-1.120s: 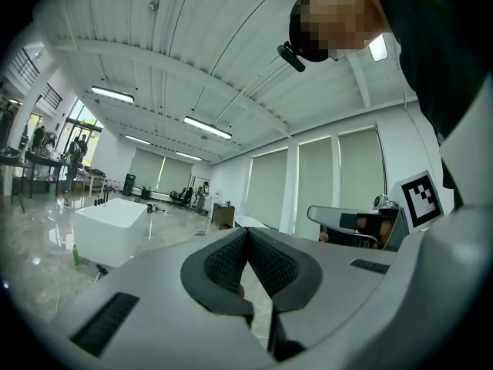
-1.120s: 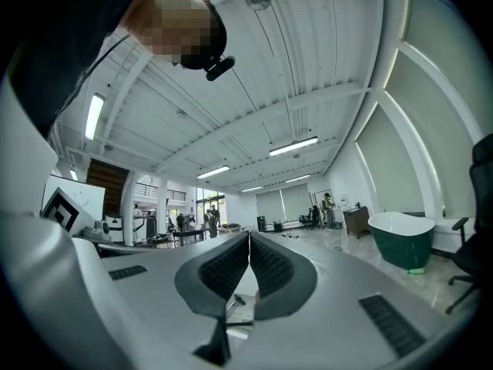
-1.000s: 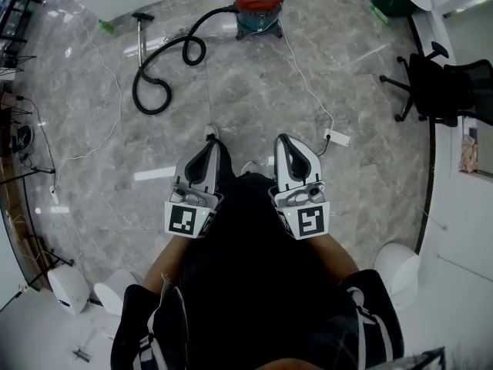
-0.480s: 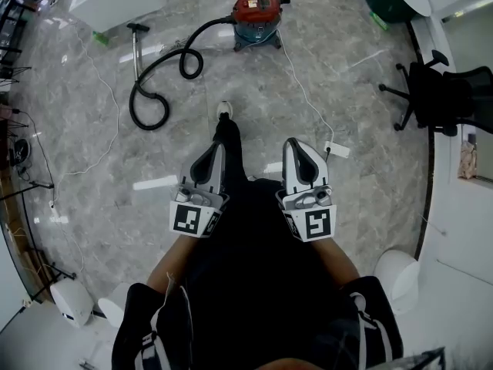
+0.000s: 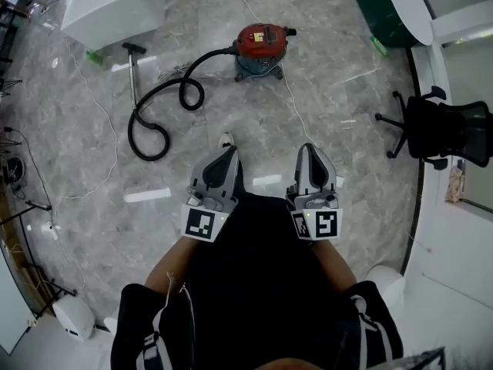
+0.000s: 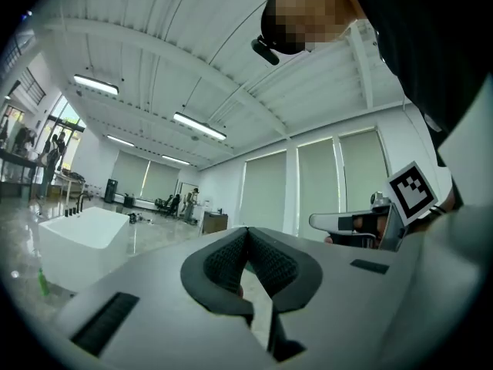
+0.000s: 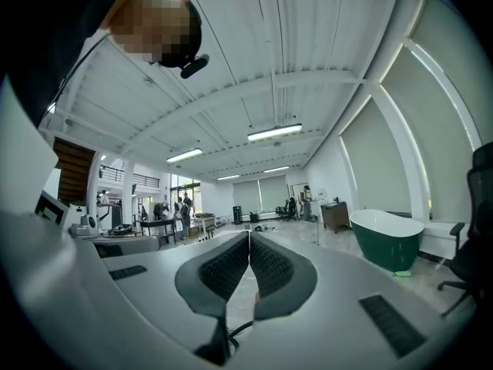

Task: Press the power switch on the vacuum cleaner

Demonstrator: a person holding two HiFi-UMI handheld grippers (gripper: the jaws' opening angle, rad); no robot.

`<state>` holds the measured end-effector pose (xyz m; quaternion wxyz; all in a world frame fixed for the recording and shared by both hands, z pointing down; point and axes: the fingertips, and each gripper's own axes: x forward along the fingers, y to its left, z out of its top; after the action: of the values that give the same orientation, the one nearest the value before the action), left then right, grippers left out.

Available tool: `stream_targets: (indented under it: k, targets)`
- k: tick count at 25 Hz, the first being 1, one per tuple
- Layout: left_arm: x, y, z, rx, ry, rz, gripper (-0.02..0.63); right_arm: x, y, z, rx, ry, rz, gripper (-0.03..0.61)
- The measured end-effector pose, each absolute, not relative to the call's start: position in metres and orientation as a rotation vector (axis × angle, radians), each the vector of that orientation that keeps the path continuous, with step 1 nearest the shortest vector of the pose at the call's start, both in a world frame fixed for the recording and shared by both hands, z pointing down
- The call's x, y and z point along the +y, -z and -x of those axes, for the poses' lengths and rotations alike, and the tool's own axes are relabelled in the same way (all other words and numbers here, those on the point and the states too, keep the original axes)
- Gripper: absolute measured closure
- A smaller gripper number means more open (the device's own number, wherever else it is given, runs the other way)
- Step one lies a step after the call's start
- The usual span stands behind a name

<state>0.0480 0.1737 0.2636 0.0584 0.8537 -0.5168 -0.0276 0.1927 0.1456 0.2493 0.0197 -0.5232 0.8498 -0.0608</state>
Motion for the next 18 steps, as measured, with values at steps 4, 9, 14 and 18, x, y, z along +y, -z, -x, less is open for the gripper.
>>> stream_targets:
  k: [4,9,14,18]
  targets:
    - [0.109,-0.256,-0.016,-1.556,0.128,-2.573,0.6,0.079,-0.252,-0.163,2.648,0.224,1.628,0.558]
    - [0.048,-0.253,0.01,-1.554,0.162,-2.54,0.6,0.022,-0.252,-0.135,2.657,0.235,1.621,0.558]
    - [0.013,-0.262,0.014,-1.561,0.153,-2.497,0.6,-0.012,-0.259,-0.131,2.675,0.255,1.609,0.558]
    - [-0.017,-0.271,0.007,-1.568,0.144,-2.467,0.6,-0.05,-0.281,-0.134,2.747,0.277,1.594,0.558]
